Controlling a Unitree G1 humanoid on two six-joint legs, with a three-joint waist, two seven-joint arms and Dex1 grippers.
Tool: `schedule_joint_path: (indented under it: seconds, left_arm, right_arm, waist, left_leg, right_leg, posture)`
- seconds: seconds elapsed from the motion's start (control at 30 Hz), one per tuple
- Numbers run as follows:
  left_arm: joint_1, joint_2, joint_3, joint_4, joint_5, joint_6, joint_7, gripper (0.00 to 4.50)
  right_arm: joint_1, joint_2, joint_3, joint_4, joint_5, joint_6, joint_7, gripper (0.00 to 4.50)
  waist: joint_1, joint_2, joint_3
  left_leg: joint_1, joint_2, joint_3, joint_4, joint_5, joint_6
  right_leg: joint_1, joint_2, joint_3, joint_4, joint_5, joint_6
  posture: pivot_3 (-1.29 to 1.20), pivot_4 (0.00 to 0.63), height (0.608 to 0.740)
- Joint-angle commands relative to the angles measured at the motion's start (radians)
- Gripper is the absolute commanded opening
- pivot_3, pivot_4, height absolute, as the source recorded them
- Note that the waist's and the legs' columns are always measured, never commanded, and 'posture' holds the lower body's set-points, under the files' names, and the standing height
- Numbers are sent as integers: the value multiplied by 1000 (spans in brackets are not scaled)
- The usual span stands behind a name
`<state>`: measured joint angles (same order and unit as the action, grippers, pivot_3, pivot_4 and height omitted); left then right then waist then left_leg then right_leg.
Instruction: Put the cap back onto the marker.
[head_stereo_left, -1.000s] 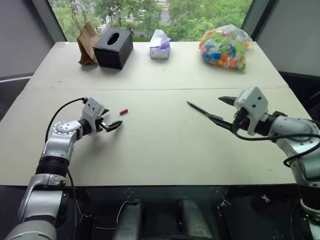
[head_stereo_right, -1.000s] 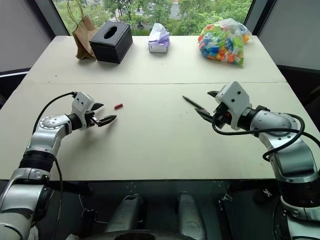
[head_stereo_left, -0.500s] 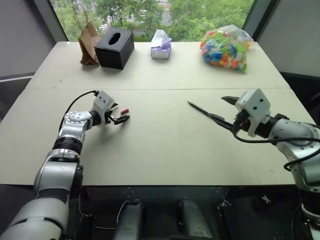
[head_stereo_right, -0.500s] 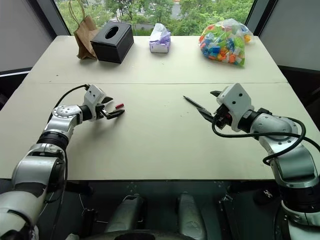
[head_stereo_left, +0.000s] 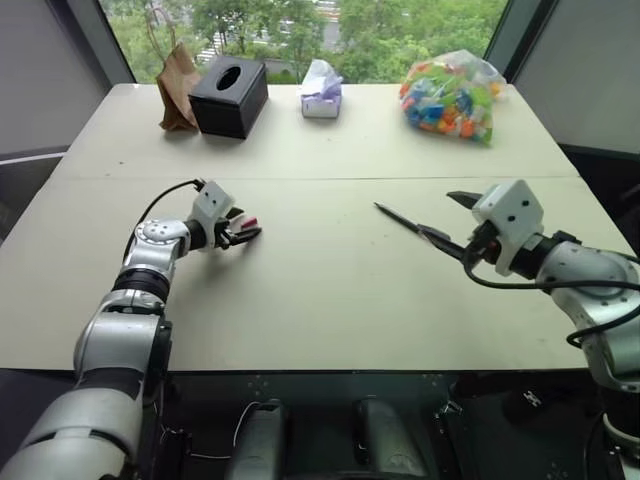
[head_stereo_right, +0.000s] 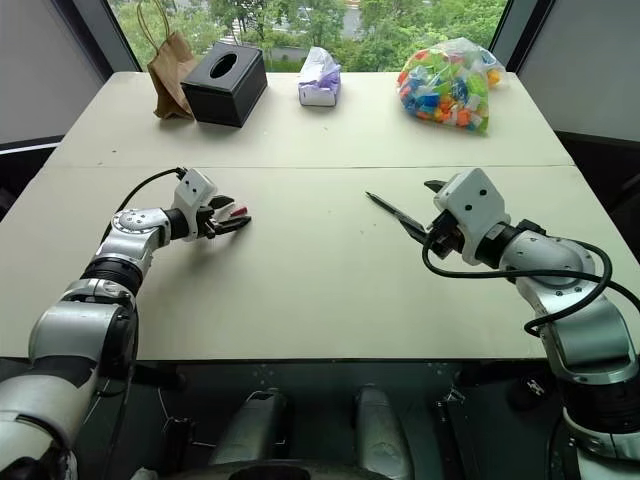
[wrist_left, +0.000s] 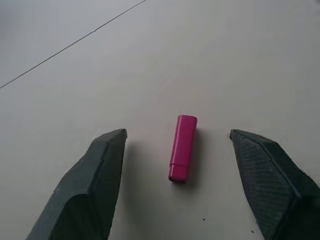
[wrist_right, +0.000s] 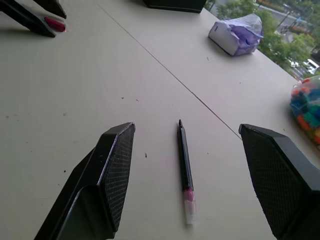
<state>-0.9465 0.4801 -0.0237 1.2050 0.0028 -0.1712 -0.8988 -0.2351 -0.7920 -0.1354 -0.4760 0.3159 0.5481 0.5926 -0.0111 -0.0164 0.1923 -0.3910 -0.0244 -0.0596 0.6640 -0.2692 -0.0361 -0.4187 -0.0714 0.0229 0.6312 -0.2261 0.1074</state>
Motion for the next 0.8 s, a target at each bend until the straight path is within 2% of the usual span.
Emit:
schedule_joint_path:
  seconds: [0.03,0.13,0.43,0.6,0.7,0.8]
  left_arm:
    - [-8,12,-7,29,32,2,17,1582]
    - [-12,10,-8,38,40,2,18,28]
    - [-10,-1,-11,40,46,1,0,28]
    - [-9,4,8,-12,12,-5,-76,28]
    - [16,17,23,-151,-48,37,-196,28]
    - [89,28,24,-373,-106,140,-276,28]
  right_arm:
    - [5,5,-32,-52,-9,5,-20,3427]
    - [17,3,-41,-67,-7,15,-30,3427]
    - [25,-2,-48,-82,-5,28,-36,3427]
    - [7,-8,-22,-39,-22,-1,-15,3427]
    - [-38,17,13,75,-31,-59,20,3427]
    - [-101,56,55,222,-45,-130,58,3427]
  waist:
    - [-1,0,0]
    - [-2,0,0]
    - [-2,0,0]
    - [-1,0,0]
    - [-3,0,0]
    - [-5,-1,1]
  left_leg:
    - [0,0,0,0,0,0]
    - [0,1,0,0,0,0]
    - [0,1,0,0,0,0]
    - [0,1,0,0,0,0]
    - [0,1,0,0,0,0]
    - [0,1,0,0,0,0]
  right_leg:
    - [0,0,0,0,0,0]
    - [0,1,0,0,0,0]
    - [0,1,0,0,0,0]
    - [0,1,0,0,0,0]
    - [0,1,0,0,0,0]
    - [0,1,0,0,0,0]
  posture:
    - [0,150,740]
    - [0,150,740]
    - [0,150,740]
    - [0,150,740]
    - [0,150,740]
    - [0,150,740]
